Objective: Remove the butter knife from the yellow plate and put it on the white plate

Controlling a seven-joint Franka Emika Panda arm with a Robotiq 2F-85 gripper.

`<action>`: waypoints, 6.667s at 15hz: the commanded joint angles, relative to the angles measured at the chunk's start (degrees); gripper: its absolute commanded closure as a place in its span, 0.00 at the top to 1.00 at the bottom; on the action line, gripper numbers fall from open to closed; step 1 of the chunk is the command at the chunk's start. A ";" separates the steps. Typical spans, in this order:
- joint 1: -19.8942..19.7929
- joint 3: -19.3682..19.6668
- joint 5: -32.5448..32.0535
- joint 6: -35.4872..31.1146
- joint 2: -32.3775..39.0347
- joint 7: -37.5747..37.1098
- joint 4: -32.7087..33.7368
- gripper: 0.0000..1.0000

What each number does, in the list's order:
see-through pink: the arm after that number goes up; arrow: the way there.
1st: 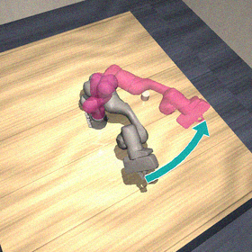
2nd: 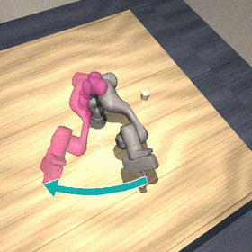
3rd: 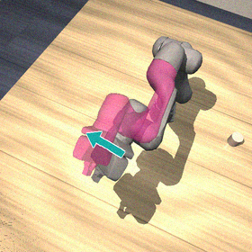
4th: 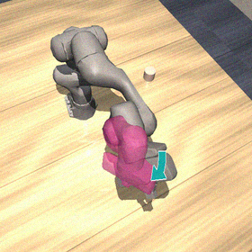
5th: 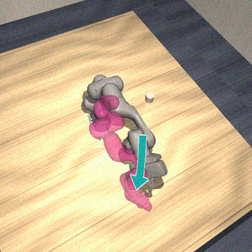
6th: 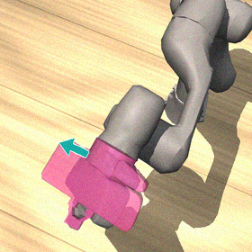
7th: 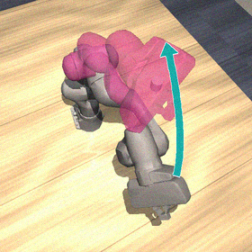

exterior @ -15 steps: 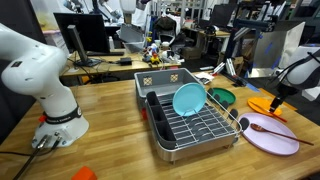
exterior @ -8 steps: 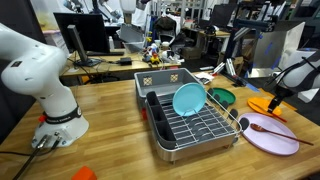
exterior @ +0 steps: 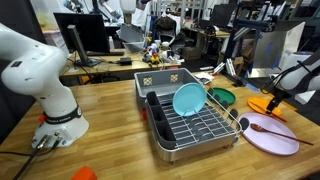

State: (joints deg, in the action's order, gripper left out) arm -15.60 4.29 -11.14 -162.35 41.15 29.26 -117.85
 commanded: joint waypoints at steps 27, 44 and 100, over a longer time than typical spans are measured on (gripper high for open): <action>-0.61 0.10 -0.60 4.29 2.43 -3.30 3.38 0.18; 5.11 5.84 -4.22 10.36 -3.47 -10.63 0.36 0.04; 14.97 -4.38 3.38 26.54 -7.55 -20.24 -11.87 0.14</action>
State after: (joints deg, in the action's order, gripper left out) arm -1.31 -0.85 -6.74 -138.45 32.54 9.52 -131.63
